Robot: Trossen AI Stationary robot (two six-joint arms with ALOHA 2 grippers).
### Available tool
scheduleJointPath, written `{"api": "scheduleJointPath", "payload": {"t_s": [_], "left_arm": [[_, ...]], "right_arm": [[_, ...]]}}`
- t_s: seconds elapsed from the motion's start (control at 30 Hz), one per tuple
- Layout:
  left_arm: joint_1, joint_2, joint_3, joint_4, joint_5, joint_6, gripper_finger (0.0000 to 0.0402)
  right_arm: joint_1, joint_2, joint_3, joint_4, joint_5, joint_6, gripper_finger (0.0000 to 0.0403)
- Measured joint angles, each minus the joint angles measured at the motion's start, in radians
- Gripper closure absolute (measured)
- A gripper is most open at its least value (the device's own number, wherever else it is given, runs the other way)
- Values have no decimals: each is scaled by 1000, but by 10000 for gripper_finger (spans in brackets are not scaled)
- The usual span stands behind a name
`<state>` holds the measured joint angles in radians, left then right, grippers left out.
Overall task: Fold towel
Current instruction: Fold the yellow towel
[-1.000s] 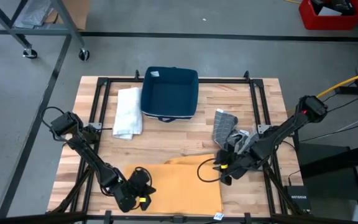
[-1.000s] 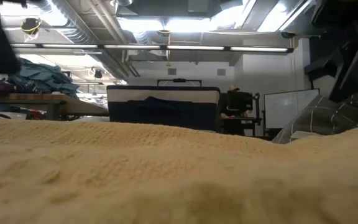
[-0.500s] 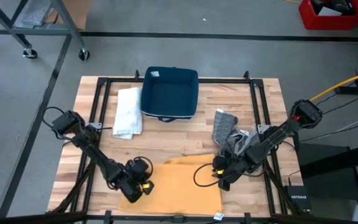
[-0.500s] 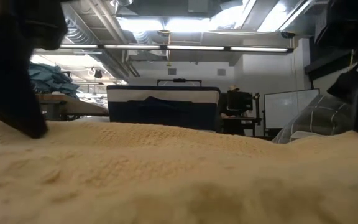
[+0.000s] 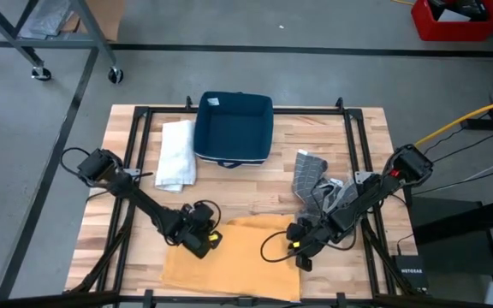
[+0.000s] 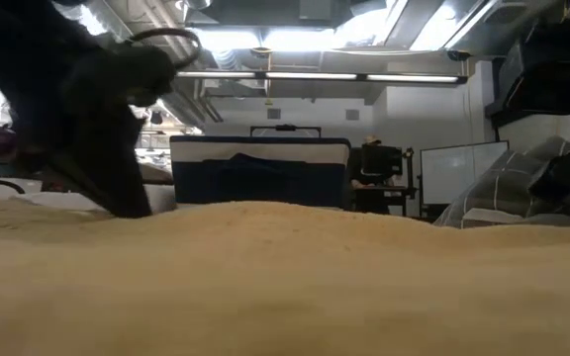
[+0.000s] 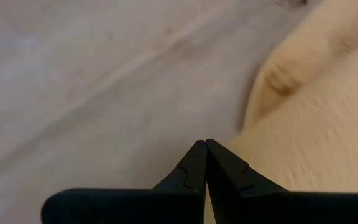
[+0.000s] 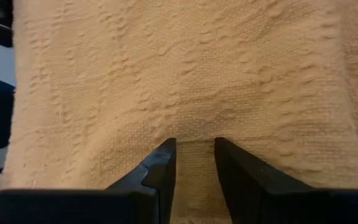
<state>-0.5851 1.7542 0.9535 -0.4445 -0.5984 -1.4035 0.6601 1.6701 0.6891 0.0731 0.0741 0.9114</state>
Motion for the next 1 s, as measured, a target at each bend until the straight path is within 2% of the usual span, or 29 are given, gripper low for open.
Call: {"api": "scheduleJointPath", "payload": {"t_s": [0.23, 0.37, 0.5, 0.6, 0.73, 0.83, 1.0], "left_arm": [[112, 0, 0, 3, -2, 145, 401], [171, -6, 4, 21, -57, 187, 401], [181, -57, 40, 22, -46, 301, 401], [153, -113, 72, 26, 53, 388, 401], [81, -158, 105, 49, 198, 419, 401], [-3, -156, 110, 45, 232, 338, 401], [-131, -114, 103, 37, 230, 157, 401]], "right_arm": [[0, 8, -1, 73, -6, 5, 288], [-6, 8, -1, 84, 20, 4, 288], [-32, 7, -1, 85, 9, 4, 288], [-59, -3, -1, 82, -11, -8, 288], [-102, -19, -1, 88, -15, -53, 288], [-139, -21, -1, 88, -13, -58, 288], [-189, -21, -1, 47, 12, -83, 288]]}}
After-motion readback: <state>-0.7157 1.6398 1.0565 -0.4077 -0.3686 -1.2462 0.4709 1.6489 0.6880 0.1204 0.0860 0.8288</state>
